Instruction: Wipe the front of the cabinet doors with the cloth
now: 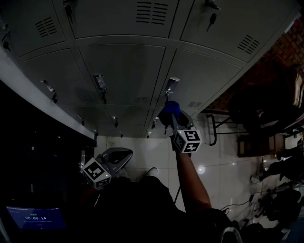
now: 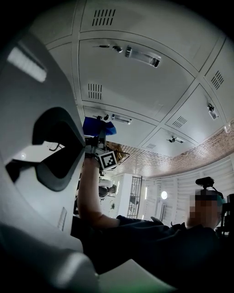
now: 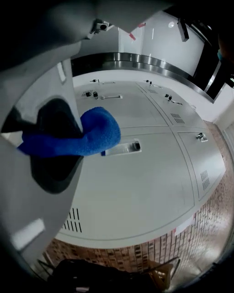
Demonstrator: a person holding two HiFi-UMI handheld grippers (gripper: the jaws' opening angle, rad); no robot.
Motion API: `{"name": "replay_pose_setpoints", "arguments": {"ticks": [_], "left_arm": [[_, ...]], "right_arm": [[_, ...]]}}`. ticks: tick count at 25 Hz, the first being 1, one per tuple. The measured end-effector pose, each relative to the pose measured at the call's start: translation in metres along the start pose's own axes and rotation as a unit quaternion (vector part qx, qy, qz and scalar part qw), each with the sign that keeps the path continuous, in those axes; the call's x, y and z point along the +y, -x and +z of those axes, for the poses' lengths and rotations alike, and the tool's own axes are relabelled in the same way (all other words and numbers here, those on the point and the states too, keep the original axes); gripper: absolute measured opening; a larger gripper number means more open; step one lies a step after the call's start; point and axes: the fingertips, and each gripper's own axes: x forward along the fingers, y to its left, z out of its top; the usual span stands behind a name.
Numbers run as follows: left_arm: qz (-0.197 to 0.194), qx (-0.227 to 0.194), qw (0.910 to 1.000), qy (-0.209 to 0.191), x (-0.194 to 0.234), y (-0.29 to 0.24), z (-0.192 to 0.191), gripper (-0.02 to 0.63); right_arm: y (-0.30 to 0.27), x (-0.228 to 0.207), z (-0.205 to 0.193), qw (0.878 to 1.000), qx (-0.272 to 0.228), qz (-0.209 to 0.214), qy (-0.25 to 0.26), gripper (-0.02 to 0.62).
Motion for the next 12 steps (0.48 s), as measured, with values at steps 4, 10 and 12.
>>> {"name": "replay_pose_setpoints", "arguments": {"ticks": [4, 10, 12], "left_arm": [[0.014, -0.002, 0.9999, 0.004, 0.001, 0.014, -0.002, 0.0], [0.041, 0.003, 0.9991, 0.013, 0.005, 0.033, -0.011, 0.0], [0.046, -0.001, 0.9988, 0.018, 0.005, 0.036, -0.007, 0.0]], "right_arm": [[-0.023, 0.02, -0.013, 0.999, 0.014, 0.022, -0.022, 0.078], [-0.053, 0.027, -0.03, 0.999, 0.034, 0.03, -0.023, 0.078], [-0.06, 0.024, -0.034, 0.999, 0.039, 0.029, -0.022, 0.078]]}}
